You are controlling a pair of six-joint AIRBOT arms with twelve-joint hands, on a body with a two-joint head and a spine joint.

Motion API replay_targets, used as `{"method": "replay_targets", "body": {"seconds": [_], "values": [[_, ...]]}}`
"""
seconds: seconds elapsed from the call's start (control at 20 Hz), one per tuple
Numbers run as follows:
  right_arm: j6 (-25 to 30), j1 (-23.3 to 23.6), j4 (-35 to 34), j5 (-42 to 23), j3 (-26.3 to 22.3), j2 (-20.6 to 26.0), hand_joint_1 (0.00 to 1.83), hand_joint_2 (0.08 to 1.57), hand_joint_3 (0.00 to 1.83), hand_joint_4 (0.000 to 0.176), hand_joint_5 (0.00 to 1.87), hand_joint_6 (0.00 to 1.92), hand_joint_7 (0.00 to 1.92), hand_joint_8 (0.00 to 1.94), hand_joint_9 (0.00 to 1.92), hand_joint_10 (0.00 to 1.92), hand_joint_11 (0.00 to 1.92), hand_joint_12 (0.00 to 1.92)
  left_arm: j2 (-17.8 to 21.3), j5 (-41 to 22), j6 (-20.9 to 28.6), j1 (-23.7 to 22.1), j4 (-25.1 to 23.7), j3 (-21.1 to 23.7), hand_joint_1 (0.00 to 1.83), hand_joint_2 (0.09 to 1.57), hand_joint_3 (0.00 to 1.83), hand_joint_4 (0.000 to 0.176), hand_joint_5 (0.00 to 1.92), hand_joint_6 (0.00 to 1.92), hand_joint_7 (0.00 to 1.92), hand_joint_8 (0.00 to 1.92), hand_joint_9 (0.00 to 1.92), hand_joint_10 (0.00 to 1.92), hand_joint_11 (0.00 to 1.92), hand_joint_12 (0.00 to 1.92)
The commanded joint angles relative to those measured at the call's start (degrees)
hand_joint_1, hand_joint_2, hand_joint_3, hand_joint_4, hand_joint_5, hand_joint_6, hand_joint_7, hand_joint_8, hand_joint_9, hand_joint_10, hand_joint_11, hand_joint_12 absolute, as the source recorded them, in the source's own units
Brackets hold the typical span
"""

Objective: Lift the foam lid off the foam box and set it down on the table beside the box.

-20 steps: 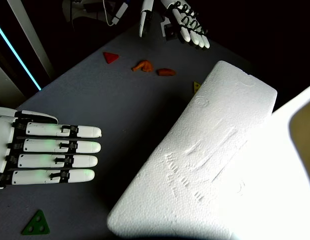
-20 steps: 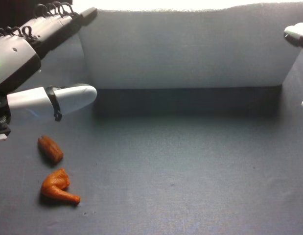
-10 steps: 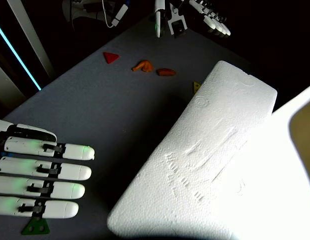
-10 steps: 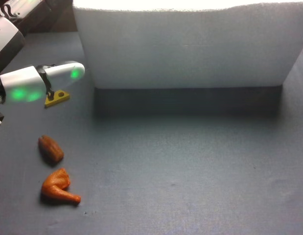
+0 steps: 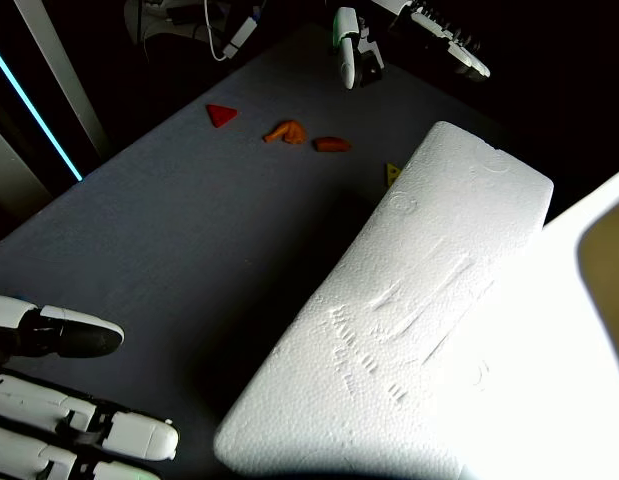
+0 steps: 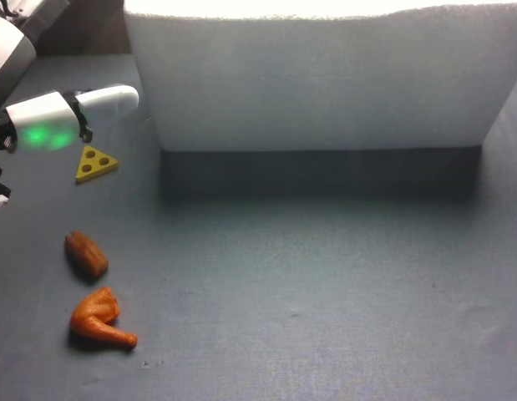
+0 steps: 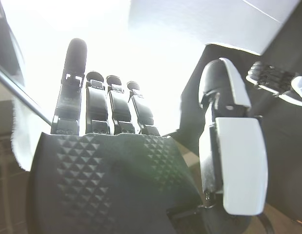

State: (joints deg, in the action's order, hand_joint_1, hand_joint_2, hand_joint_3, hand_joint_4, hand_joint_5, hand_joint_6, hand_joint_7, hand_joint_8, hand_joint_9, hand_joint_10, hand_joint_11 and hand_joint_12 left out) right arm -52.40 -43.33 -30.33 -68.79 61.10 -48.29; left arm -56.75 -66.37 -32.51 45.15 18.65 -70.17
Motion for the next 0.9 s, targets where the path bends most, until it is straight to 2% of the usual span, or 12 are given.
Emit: {"method": "replay_targets", "body": {"seconds": [0.0,0.05,0.1,0.15,0.2,0.3,0.4,0.5,0.6,0.75,0.8,0.85], "values": [[0.10,1.22,-0.18,-5.07,1.19,0.25,0.62,1.20,0.00,0.000,0.00,0.00,0.00,0.00,0.00,0.00,0.00,1.45,-0.16,-5.97,0.44,-1.06,0.75,-0.69,0.52,1.05,0.00,0.017,0.00,0.00,0.00,0.00,0.00,0.00,0.00,0.00],[0.10,1.73,-0.51,-4.23,1.78,-0.16,0.64,1.20,0.00,0.000,0.00,0.00,0.00,0.00,0.00,0.00,0.00,1.46,-0.44,-5.54,0.44,-1.35,0.94,-1.06,0.52,1.04,0.00,0.027,0.00,0.00,0.00,0.00,0.00,0.00,0.00,0.00],[0.09,2.20,-0.81,-3.29,2.35,-0.61,0.61,1.17,0.00,0.000,0.00,0.00,0.00,0.00,0.04,0.02,0.00,1.59,-0.72,-5.26,0.36,-1.50,1.60,-1.43,0.51,1.03,0.00,0.043,0.00,0.00,0.00,0.00,0.00,0.00,0.00,0.00],[0.05,2.88,-1.31,-2.06,3.08,-1.14,0.60,1.17,0.00,0.000,0.00,0.00,0.00,0.00,0.05,0.03,0.00,1.65,-1.13,-4.96,0.47,-1.68,2.32,-2.03,0.51,1.03,0.00,0.046,0.00,0.00,0.00,0.00,0.00,0.00,0.00,0.00],[0.05,3.76,-1.73,-0.34,4.23,-1.93,0.63,1.16,0.00,0.000,0.00,0.00,0.00,0.00,0.03,0.03,0.00,1.61,-1.33,-4.55,0.55,-1.88,2.64,-2.36,0.54,1.03,0.00,0.034,0.00,0.00,0.00,0.00,0.00,0.00,0.00,0.00],[0.05,5.12,-1.99,1.93,5.91,-3.19,0.66,1.15,0.00,0.000,0.00,0.00,0.00,0.00,0.01,0.02,0.00,1.60,-2.00,-3.08,0.57,-2.41,3.15,-3.37,0.54,1.04,0.00,0.030,0.00,0.00,0.00,0.00,0.00,0.00,0.00,0.00],[0.05,6.54,-2.00,3.48,7.09,-4.11,0.65,1.12,0.00,0.014,0.00,0.00,0.00,0.00,0.00,0.00,0.00,1.54,-2.98,-1.85,0.80,-3.11,4.01,-4.64,0.53,1.03,0.00,0.030,0.00,0.00,0.00,0.00,0.00,0.00,0.00,0.00],[0.04,7.94,-2.05,4.96,8.10,-4.84,0.66,1.10,0.00,0.000,0.00,0.00,0.00,0.00,0.00,0.00,0.00,1.29,-4.32,0.34,0.92,-4.31,4.52,-6.13,0.53,1.03,0.00,0.006,0.00,0.00,0.00,0.00,0.00,0.00,0.00,0.00],[0.04,8.80,-2.16,5.76,8.90,-5.59,0.67,1.09,0.00,0.000,0.00,0.00,0.00,0.00,0.00,0.00,0.00,1.16,-5.17,1.70,1.26,-4.95,4.87,-7.13,0.54,1.02,0.00,0.000,0.00,0.00,0.00,0.00,0.00,0.00,0.02,0.01],[-0.01,10.12,-2.40,7.20,10.17,-6.87,0.65,1.06,0.00,0.000,0.00,0.00,0.00,0.00,0.00,0.00,0.00,1.20,-6.86,3.66,1.88,-5.82,5.72,-8.95,0.55,1.02,0.00,0.000,0.00,0.00,0.00,0.00,0.00,0.00,0.03,0.03],[-0.17,10.28,-2.65,7.32,10.29,-6.91,0.63,1.06,0.00,0.000,0.00,0.00,0.00,0.00,0.00,0.00,0.00,1.20,-7.15,3.99,1.86,-6.14,5.88,-9.23,0.54,1.01,0.01,0.000,0.00,0.00,0.00,0.00,0.00,0.00,0.01,0.26],[-0.30,10.40,-2.88,7.46,10.39,-6.91,0.64,1.05,0.00,0.000,0.00,0.00,0.00,0.00,0.00,0.00,0.00,1.27,-7.33,3.96,1.86,-6.38,6.07,-9.37,0.54,1.02,0.01,0.000,0.00,0.00,0.00,0.00,0.00,0.00,0.00,0.35]]}}
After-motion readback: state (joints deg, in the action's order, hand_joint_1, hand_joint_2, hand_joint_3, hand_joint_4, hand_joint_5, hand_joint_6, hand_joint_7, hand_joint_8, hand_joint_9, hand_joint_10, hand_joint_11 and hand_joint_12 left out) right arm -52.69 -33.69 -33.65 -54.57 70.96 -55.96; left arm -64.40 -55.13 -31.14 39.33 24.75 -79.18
